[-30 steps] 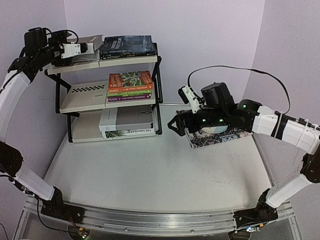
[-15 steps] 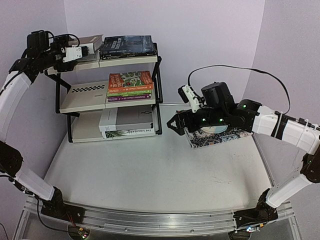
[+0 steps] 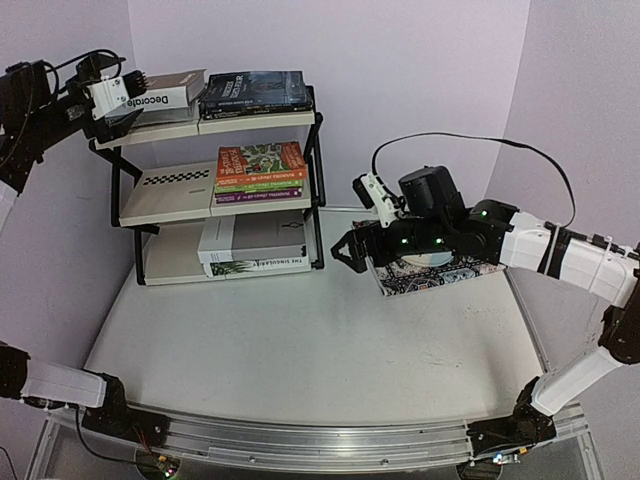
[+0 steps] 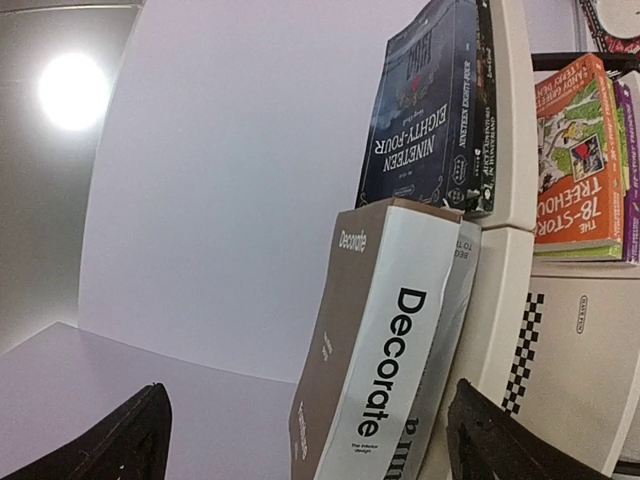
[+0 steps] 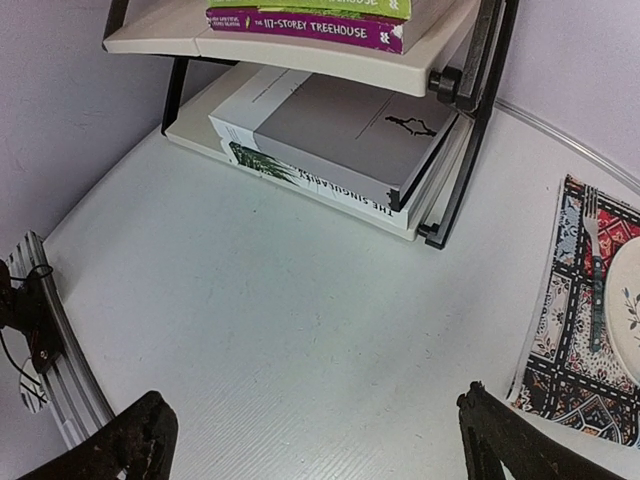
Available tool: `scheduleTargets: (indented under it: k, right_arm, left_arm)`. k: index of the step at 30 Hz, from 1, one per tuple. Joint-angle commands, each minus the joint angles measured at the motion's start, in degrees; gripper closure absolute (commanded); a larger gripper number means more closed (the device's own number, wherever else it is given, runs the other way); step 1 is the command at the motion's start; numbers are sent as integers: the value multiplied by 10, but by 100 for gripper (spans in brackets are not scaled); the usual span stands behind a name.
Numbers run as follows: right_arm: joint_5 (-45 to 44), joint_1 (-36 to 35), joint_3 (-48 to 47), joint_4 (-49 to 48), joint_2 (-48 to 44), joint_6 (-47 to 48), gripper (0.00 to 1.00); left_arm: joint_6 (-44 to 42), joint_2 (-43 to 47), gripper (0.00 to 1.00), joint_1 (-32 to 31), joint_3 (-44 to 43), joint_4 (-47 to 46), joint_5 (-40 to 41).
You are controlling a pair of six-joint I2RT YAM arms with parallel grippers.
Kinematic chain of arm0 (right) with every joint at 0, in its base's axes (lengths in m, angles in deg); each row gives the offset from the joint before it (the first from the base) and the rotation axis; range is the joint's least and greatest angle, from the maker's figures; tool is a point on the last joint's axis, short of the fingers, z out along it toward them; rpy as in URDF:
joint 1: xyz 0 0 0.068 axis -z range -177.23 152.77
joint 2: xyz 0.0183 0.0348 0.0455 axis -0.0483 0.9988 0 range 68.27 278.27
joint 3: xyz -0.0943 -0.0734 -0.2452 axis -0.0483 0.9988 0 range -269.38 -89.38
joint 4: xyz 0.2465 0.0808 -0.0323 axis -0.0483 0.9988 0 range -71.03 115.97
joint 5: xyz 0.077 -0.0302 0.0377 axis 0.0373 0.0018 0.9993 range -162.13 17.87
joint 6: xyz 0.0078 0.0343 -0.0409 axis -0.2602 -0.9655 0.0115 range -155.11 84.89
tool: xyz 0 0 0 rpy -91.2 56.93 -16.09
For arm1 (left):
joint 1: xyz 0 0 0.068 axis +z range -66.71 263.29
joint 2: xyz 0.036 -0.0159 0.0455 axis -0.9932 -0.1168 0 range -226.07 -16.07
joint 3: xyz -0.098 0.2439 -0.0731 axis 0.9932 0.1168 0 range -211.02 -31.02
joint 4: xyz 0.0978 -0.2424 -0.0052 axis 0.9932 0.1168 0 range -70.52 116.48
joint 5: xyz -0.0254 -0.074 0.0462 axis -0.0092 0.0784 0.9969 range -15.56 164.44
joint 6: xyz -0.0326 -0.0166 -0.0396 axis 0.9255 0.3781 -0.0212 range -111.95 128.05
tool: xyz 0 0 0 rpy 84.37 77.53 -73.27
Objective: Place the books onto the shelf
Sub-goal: Place the book in the book pile on the shelf.
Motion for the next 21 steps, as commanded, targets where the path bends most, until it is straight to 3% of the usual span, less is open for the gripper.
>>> scheduleTargets:
  k: [1,8,12,15,18,21]
  right_arm:
    - [13,5,-8,-11,7,-8,2]
    - [19,6,-3,-27,12,-15,2]
    - [20,7,-1,-30,13,-17,2]
    - [18,7,3,-32,6,-19,2]
    - [18,7,12,-37,-2,-19,2]
    - [16,8,19,-40,-8,-20,2]
  left_arm:
    - [66,33,4,3,26,-10,-81]
    - [276,111,12,3,122,-153,-199]
    - [438,140,15,4,194,-272,-184]
    - [529,140,34,3,214,-301,-157]
    - [635,135,64,3,222,-303,-50]
    - [746,130,75,4,225,-301,84]
